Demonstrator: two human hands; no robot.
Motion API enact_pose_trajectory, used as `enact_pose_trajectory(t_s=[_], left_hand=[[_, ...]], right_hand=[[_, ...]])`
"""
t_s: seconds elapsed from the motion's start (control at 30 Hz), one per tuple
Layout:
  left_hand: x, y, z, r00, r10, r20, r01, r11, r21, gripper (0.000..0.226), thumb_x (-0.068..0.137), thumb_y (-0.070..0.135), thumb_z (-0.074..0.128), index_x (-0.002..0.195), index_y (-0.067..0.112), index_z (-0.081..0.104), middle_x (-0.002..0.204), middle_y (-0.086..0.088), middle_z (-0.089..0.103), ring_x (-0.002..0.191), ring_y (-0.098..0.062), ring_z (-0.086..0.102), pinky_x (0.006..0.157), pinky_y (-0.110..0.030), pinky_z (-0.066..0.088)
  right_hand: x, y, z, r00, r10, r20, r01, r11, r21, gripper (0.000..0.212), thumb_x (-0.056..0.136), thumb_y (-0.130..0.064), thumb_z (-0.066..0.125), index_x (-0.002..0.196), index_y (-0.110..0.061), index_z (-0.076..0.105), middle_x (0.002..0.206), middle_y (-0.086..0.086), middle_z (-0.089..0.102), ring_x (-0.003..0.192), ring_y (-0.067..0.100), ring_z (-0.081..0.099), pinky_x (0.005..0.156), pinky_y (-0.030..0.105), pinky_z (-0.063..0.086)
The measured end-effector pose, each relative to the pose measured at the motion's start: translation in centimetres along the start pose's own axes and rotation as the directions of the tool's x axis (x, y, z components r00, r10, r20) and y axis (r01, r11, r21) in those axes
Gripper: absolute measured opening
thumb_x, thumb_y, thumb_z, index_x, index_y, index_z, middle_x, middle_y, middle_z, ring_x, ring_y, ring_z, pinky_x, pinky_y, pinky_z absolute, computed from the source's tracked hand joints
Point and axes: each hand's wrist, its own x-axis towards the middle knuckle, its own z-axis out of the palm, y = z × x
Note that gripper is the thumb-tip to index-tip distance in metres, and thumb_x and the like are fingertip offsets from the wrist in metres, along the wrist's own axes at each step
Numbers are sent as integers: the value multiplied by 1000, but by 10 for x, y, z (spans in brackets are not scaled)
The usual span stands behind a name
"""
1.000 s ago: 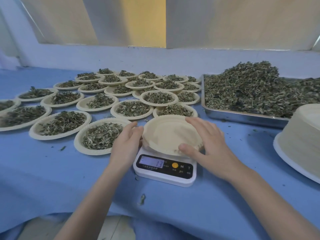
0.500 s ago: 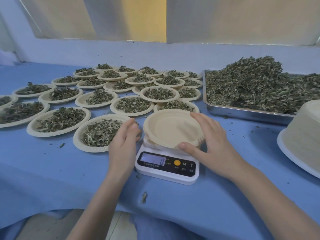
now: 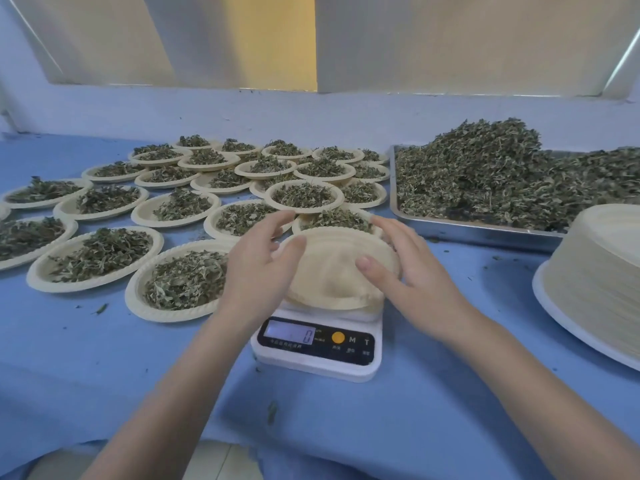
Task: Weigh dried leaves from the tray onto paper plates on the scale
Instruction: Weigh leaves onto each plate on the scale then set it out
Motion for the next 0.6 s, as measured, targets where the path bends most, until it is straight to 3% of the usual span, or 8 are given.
enact_pose_trajectory(t_s=[0.13, 0.23, 0.3, 0.37, 0.43, 0.6], left_hand=[[45, 37, 38, 944, 152, 293, -214, 958, 191, 40, 91, 14, 54, 130, 21, 55, 130, 6, 57, 117, -9, 50, 95, -17, 33], [79, 54, 72, 875, 115, 470, -252, 937, 241, 46, 89, 2, 44, 131, 17, 54, 132, -1, 57, 122, -16, 50, 99, -21, 34], [101, 60, 94, 840, 74, 537, -264, 921, 285, 42, 91, 6, 45, 130, 17, 54, 131, -3, 58, 121, -19, 52, 99, -27, 39], [120, 64, 114, 811, 31, 585, -261, 913, 314, 40, 92, 9, 46, 130, 17, 54, 130, -4, 57, 118, -20, 53, 94, -24, 40], [137, 66, 133, 768, -13, 640, -275, 896, 348, 42, 92, 9, 47, 133, 15, 50, 132, -6, 55, 120, -21, 51, 93, -23, 39], [172, 57, 172, 654, -101, 749, -374, 818, 437, 50, 92, 4, 44, 141, 8, 37, 138, -17, 47, 124, -28, 47, 92, -29, 42]], right_hand=[[26, 5, -15, 999, 46, -20, -46, 999, 14, 65, 89, -59, 41, 145, -25, 33, 147, -9, 34, 138, 7, 26, 114, 31, 21], [52, 24, -30, 992, 112, -57, -114, 993, -26, 52, 95, -40, 48, 143, -20, 38, 146, 0, 39, 136, 15, 32, 110, 27, 23], [71, 43, -43, 981, 175, -87, -183, 979, -90, 51, 95, -35, 52, 141, -16, 39, 143, 4, 42, 133, 19, 36, 101, 18, 24], [91, 68, -56, 944, 317, -91, -330, 923, -199, 57, 94, -38, 52, 143, -15, 36, 145, 9, 38, 133, 26, 35, 106, 27, 28], [111, 96, -69, 848, 519, -111, -527, 797, -295, 61, 94, -42, 50, 144, -13, 32, 148, 14, 32, 134, 34, 32, 109, 42, 31], [143, 170, -96, 483, 846, -227, -859, 408, -310, 59, 88, -38, 50, 139, -11, 39, 147, 18, 28, 133, 40, 28, 110, 46, 27]])
